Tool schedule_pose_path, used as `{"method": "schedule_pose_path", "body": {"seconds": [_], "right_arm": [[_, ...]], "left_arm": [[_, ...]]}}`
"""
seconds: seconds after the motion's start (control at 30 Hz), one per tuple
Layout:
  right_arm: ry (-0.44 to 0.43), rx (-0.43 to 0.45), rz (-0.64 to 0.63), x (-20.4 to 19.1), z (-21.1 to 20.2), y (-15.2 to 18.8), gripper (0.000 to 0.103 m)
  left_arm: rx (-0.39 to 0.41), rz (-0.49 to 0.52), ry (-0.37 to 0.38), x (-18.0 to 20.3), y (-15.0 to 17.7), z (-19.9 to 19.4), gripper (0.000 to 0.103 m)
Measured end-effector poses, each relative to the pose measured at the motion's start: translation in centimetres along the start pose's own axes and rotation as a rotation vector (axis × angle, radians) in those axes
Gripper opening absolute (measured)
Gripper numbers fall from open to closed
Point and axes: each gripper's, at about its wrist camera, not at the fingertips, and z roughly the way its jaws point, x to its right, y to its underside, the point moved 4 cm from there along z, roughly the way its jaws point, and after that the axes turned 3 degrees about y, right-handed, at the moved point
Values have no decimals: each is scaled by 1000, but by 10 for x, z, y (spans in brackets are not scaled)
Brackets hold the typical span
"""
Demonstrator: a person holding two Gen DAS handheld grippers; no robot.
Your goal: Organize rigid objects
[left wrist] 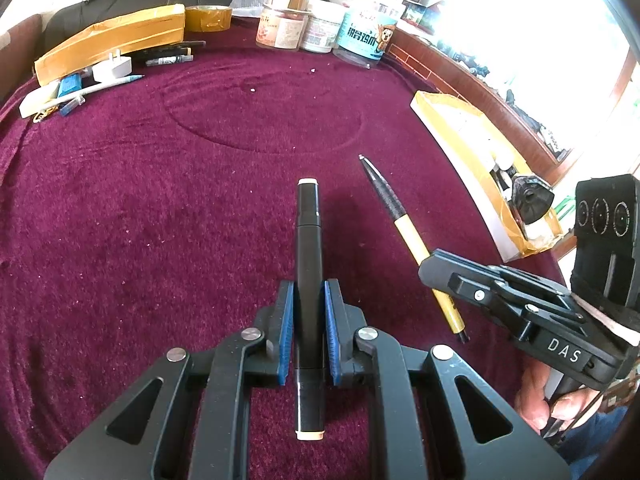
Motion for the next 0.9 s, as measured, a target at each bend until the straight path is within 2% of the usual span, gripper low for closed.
{"method": "schedule_pose_path", "body": {"seconds": [0.23, 0.4, 0.6, 0.7, 0.8, 0.9], "right_arm": [[-22, -10, -18, 0, -2, 2, 7], [-4, -22, -5, 6, -2, 2, 7], [67, 43, 89, 25, -11, -4, 7], [140, 49, 118, 30, -10, -6, 7], [187, 42, 137, 34, -8, -8, 7], [222, 46, 163, 41, -11, -7, 7]], "left_arm": [[88, -15, -56, -3, -1, -16, 12], [108, -23, -72, -6, -3, -18, 12], [123, -30, -92, -6, -4, -20, 12], [120, -55, -114, -12, -4, -20, 12], [107, -68, -198, -18, -4, -15, 12], [94, -75, -216, -20, -4, -12, 12]]}}
